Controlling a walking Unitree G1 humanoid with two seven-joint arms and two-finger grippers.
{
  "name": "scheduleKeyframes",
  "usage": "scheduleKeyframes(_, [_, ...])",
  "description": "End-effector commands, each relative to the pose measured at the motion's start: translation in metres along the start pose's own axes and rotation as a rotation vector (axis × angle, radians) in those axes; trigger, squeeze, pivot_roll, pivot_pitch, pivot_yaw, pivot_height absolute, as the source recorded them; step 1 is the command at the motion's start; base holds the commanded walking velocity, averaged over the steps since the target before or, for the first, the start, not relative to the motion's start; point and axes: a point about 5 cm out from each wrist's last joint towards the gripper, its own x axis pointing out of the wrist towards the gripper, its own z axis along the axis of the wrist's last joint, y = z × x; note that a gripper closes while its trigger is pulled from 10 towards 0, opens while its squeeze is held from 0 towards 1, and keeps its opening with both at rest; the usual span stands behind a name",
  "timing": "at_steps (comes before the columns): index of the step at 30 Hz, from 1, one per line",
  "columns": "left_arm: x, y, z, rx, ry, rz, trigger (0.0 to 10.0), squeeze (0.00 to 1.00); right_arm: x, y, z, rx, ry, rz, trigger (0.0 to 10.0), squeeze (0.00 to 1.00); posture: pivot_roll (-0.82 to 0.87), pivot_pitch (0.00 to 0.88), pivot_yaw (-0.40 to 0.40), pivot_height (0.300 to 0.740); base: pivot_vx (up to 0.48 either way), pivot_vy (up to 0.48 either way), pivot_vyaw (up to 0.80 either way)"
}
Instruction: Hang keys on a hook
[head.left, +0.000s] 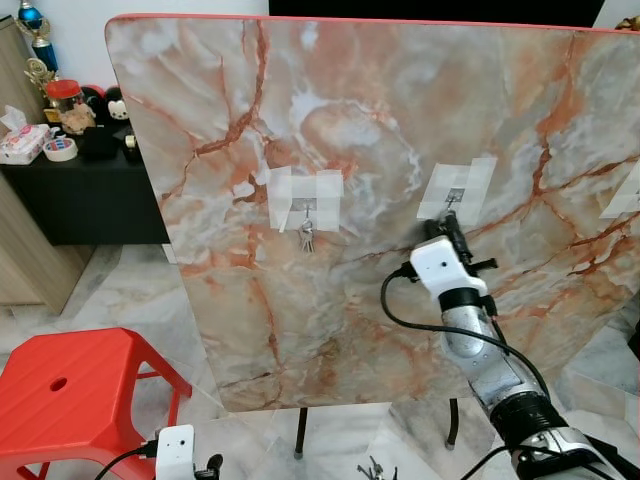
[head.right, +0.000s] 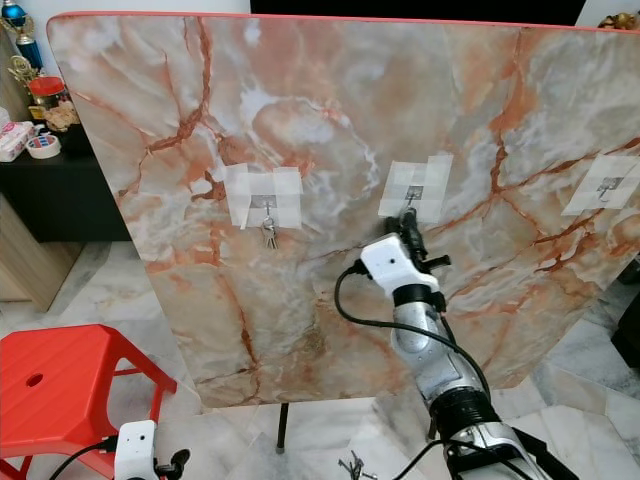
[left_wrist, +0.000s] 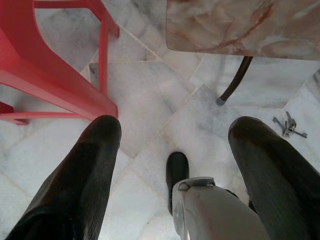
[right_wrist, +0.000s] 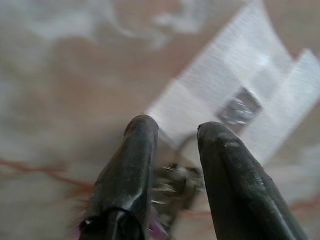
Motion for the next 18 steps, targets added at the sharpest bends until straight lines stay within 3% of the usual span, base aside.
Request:
scheduleKeyframes(1, [0.0,-0.002,-0.002,-0.009,0.013,-0.005,10.0,0.0,-0.004,0.004,-0.002,0.033,0.001,0.042,10.0,0.73,-0.02,0.0,-0.068,0.74,0.0,0.0,0.0])
scheduleKeyframes(2, [0.0,-0.002,-0.002,-0.008,0.013,-0.006,10.0,0.0,-0.006,0.007,-0.002,0.057,-0.002,0.07,10.0,0.0,-0.02,0.0,-0.068,0.74,0.0,0.0,0.0])
scheduleKeyframes(10, [-0.001,-0.002,-0.003,-0.009,0.015,-0.006,10.0,0.0,-0.024,0.013,-0.014,0.2,0.055,0.115,10.0,0.0,-0.02,0.0,-0.076,0.74,0.0,0.0,0.0])
scheduleKeyframes(13, [-0.001,-0.002,-0.004,-0.006,0.016,-0.007,10.0,0.0,-0.05,0.021,-0.039,0.322,0.201,0.134,10.0,0.0,-0.02,0.0,-0.077,0.74,0.0,0.0,0.0])
scheduleKeyframes(14, [-0.001,-0.002,-0.004,-0.006,0.016,-0.007,10.0,0.0,-0.05,0.021,-0.039,0.322,0.201,0.134,10.0,0.0,-0.02,0.0,-0.077,0.74,0.0,0.0,0.0])
scheduleKeyframes(18, [-0.001,-0.001,-0.004,-0.001,0.016,-0.01,10.0,0.0,-0.084,0.036,-0.074,0.464,0.452,0.127,10.0,0.0,-0.02,0.0,-0.073,0.74,0.0,0.0,0.0])
